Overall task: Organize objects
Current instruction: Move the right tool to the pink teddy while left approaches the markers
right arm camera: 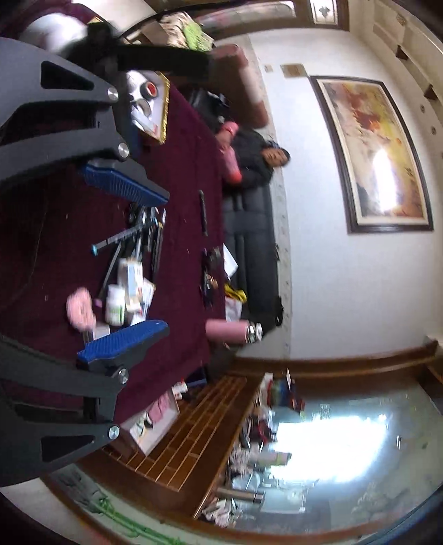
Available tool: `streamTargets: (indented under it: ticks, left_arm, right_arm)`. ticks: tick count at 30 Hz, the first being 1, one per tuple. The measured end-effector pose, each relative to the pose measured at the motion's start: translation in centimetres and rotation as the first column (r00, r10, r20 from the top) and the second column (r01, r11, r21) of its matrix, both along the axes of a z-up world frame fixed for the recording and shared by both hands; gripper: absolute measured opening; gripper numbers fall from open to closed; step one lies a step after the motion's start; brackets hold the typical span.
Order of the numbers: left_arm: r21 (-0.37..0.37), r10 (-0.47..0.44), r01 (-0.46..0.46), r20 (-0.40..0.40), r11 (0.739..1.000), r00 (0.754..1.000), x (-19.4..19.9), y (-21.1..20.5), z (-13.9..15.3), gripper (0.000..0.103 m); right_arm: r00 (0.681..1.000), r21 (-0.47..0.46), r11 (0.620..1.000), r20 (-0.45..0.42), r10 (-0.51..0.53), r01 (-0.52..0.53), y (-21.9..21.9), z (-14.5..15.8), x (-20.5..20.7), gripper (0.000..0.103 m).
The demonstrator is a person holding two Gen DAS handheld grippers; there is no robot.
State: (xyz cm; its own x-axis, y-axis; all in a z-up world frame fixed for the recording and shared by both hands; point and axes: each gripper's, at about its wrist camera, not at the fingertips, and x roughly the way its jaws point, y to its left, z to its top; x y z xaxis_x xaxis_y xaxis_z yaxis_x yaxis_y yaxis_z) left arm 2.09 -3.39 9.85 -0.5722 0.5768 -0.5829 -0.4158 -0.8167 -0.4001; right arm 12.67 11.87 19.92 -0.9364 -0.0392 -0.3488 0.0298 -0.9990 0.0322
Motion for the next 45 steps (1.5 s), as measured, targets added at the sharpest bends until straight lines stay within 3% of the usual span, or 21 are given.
streamTargets:
  ticks: [5, 9, 12, 15, 19, 22, 29, 34, 40, 43, 45]
  left_arm:
    - [0.028, -0.244, 0.244, -0.007, 0.969, 0.970, 3.9, 6.1, -0.4, 0.054]
    - [0.018, -0.429, 0.429, -0.004, 0.903, 0.903, 7.3, 9.7, -0.5, 0.054]
    - [-0.039, -0.468, 0.468, 0.010, 0.883, 0.884, 8.8, 10.6, -0.5, 0.054]
    - [-0.093, -0.407, 0.408, 0.029, 0.908, 0.913, 8.4, 9.7, -0.7, 0.054]
    - [-0.121, -0.232, 0.239, 0.068, 0.963, 0.970, 5.0, 5.8, -1.8, 0.054]
    - [-0.136, -0.130, 0.141, 0.087, 0.981, 0.988, 3.2, 2.7, -2.9, 0.054]
    - [-0.114, -0.003, 0.017, 0.121, 0.993, 0.993, 1.3, -1.9, -4.7, 0.054]
    - [-0.070, 0.055, -0.046, 0.126, 0.996, 0.990, 0.0, -4.0, -5.1, 0.054]
    - [-0.100, 0.086, -0.075, 0.113, 0.992, 0.990, -1.7, -4.3, -4.9, 0.054]
    - [-0.089, 0.112, -0.102, 0.123, 0.991, 0.986, -3.3, -4.6, -4.9, 0.054]
    - [-0.089, 0.130, -0.119, 0.122, 0.989, 0.984, -4.4, -4.6, -4.8, 0.054]
  right_arm:
    - [0.996, 0.002, 0.996, -0.006, -0.091, 0.091, 3.6, 0.2, 1.1, 0.074]
    - [0.990, -0.002, 0.990, 0.007, -0.139, 0.140, 5.8, -0.2, 1.3, 0.074]
    - [0.987, -0.010, 0.988, 0.026, -0.157, 0.157, 7.2, -1.0, 1.3, 0.075]
    - [0.986, -0.019, 0.988, 0.069, -0.151, 0.153, 8.4, -2.4, 0.9, 0.076]
    - [0.983, -0.069, 0.991, 0.151, -0.106, 0.117, 9.5, -4.5, -0.7, 0.076]
    - [0.967, -0.130, 0.988, 0.250, -0.052, 0.087, 10.1, -6.4, -3.0, 0.076]
    - [0.911, -0.310, 0.950, 0.401, 0.095, 0.037, 10.8, -10.2, -6.7, 0.076]
    - [0.878, -0.299, 0.952, 0.471, 0.087, 0.066, 10.1, -12.0, -8.4, 0.076]
    - [0.846, -0.218, 0.972, 0.532, 0.040, 0.091, 7.9, -13.3, -10.7, 0.075]
    - [0.834, -0.185, 0.977, 0.552, 0.019, 0.101, 7.0, -14.0, -11.7, 0.065]
    - [0.822, -0.177, 0.980, 0.569, 0.023, 0.095, 6.5, -14.7, -12.4, 0.033]
